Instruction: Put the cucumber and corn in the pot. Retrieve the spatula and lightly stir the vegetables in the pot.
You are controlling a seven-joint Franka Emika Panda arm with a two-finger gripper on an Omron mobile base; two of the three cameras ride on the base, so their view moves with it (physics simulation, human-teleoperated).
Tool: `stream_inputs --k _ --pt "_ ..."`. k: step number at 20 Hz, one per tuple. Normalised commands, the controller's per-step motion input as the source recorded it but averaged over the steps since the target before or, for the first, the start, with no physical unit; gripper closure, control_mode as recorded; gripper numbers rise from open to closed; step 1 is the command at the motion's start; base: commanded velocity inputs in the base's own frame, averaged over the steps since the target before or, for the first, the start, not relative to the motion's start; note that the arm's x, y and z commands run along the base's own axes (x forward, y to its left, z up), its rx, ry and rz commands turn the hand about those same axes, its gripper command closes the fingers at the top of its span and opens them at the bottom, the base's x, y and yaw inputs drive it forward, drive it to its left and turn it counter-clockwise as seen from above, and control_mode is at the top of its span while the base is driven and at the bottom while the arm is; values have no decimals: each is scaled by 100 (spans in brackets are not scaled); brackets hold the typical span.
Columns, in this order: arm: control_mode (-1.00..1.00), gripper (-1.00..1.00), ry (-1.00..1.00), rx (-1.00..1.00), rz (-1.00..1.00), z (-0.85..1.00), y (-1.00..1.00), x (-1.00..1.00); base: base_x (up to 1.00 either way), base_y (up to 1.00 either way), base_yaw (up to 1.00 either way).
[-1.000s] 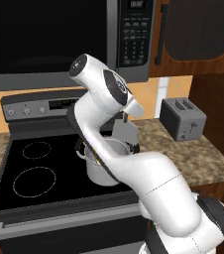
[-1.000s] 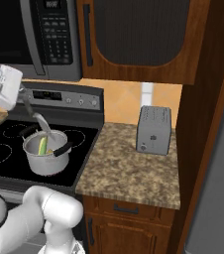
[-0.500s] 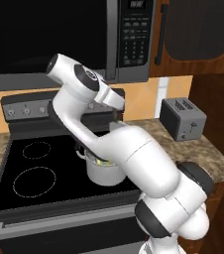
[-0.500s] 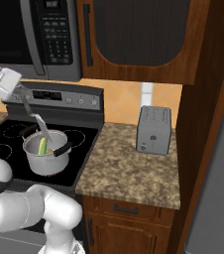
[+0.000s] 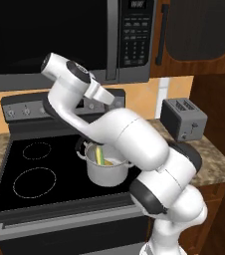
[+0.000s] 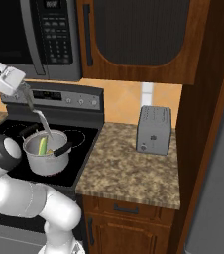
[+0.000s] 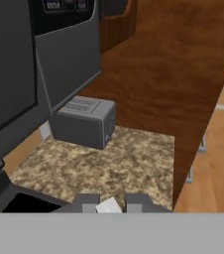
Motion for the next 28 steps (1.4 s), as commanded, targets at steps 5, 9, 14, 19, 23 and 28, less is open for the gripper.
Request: stream_inputs --k 5,9,14,19,23,28 --pt "-100 100 0 4 0 -26 4 6 0 0 0" --pt "-100 100 0 12 0 -32 -1 0 0 0 0" --pt "-100 100 0 12 -4 -45 -15 0 0 0 0" --pt "-100 100 0 2 -7 -52 -30 0 0 0 0" --pt "-100 100 0 0 -9 -32 -31 0 0 0 0" --pt "-100 100 0 3 -7 -4 -10 13 0 0 0"
